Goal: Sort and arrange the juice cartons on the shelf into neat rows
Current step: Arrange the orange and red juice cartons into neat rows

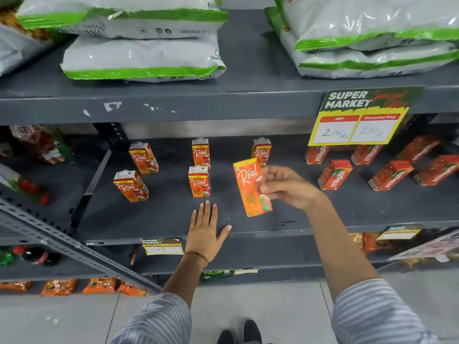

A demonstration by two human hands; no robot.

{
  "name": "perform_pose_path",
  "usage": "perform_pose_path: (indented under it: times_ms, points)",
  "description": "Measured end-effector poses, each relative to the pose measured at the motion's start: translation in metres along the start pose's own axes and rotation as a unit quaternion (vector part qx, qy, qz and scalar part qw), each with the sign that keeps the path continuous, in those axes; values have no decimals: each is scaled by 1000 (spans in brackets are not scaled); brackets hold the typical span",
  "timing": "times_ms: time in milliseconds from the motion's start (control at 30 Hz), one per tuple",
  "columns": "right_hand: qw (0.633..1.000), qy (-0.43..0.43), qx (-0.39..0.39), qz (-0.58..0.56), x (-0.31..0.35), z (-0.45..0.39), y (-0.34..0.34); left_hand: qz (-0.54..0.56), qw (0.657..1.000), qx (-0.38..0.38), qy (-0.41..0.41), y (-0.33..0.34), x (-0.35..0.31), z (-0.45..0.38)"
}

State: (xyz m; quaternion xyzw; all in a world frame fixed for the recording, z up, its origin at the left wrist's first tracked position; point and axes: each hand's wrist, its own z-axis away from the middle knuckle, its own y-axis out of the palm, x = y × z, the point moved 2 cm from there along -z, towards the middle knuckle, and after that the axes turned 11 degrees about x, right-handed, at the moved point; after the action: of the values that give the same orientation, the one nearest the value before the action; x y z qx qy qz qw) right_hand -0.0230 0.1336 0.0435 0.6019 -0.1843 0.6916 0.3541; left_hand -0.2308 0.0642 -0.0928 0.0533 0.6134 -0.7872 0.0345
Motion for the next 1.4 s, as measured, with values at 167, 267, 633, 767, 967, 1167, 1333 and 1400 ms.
perform_pose_path:
  times_ms: [167,267,633,767,967,1167,1333,1400]
  points:
    - [993,-87,84,-13,36,10,10,2,1000,3,-2,-1,-2,0]
    - [990,-89,108,-23,43,14,10,3,1000,-1,-2,0,-1,0]
    - [982,2,-166,93,-24,-12,-20,-14,1000,-9,2,1,-1,-1]
    - [952,25,-286,104,-52,-28,-32,-12,1000,-11,7,3,0,-1]
    - [941,39,-319,107,-60,-32,-43,-10,1000,-8,10,5,2,-4]
    - [938,31,-332,92,-66,-26,-46,21,1000,1,21,7,3,-2]
    - [915,76,-384,101,-83,-27,-18,332,939,-77,-43,-9,3,-3]
    - [901,88,-407,119,-85,-35,-7,415,896,-120,-102,-19,6,-12]
